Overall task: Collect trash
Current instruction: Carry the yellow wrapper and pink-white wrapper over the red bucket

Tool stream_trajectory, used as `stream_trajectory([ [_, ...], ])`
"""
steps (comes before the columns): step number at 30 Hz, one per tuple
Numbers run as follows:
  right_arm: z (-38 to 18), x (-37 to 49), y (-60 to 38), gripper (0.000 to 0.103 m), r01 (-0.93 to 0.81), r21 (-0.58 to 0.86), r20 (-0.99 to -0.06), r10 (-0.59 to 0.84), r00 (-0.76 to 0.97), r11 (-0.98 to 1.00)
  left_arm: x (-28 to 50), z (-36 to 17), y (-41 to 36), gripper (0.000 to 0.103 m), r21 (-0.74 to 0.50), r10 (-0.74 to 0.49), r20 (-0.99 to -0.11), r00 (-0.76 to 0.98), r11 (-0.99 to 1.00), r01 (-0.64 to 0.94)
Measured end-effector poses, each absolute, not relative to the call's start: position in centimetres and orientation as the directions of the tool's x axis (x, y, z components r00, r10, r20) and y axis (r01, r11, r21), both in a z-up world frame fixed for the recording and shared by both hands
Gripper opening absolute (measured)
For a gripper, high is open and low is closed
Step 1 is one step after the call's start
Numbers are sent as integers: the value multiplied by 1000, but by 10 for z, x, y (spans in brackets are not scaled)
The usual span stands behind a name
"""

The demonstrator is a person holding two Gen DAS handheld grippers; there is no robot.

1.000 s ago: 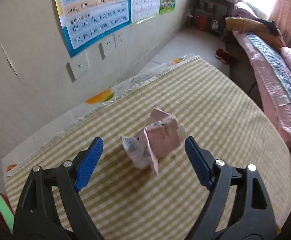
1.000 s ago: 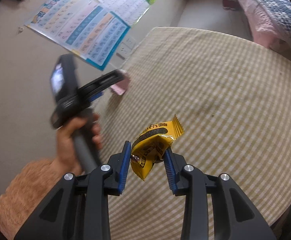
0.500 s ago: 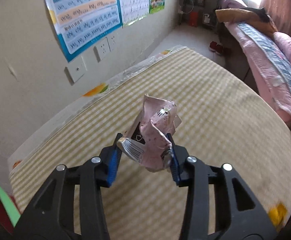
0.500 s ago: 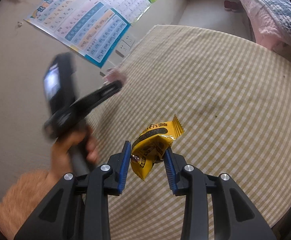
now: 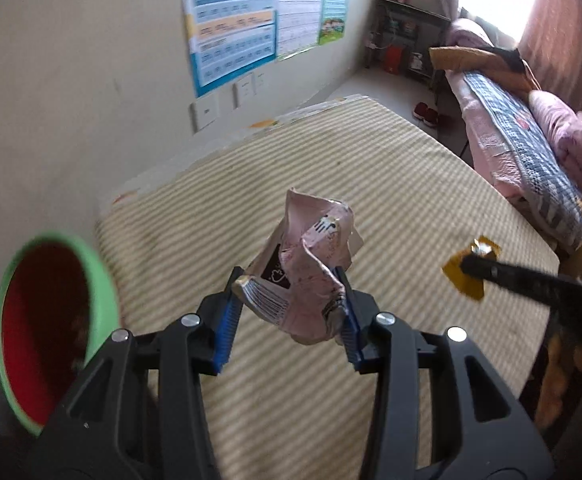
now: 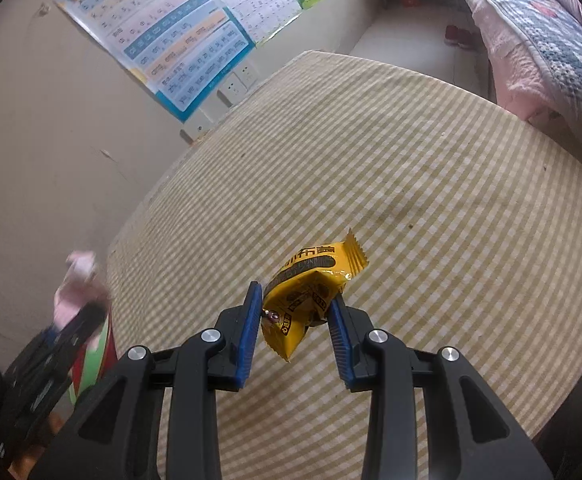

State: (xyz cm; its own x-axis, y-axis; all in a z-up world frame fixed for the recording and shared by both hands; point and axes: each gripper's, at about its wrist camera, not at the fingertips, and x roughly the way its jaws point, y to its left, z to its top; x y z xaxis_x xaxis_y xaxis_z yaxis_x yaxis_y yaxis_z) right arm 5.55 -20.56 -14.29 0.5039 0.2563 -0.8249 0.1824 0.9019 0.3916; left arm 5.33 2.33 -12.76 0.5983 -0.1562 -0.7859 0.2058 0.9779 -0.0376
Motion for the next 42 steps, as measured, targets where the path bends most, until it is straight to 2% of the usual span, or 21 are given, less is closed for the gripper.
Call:
stream_trajectory([
  [7, -135, 37, -181, 33, 142, 314, -824, 195, 532, 939, 18, -118, 60, 42, -118, -172, -781, 600, 985, 128],
  [14, -137, 10, -157, 33, 179, 321, -831, 185, 525, 930, 6, -100, 82, 42, -164, -201, -745, 636, 980, 117],
  [21, -114, -2, -142, 33, 140, 289, -814, 166, 557, 947, 6, -101, 100, 42, -212, -211, -745, 633, 974, 75],
  [42, -86, -8, -112, 34, 51, 276, -788, 195, 584, 960, 4, -98, 122, 42, -244, -205, -737, 645, 969, 30],
])
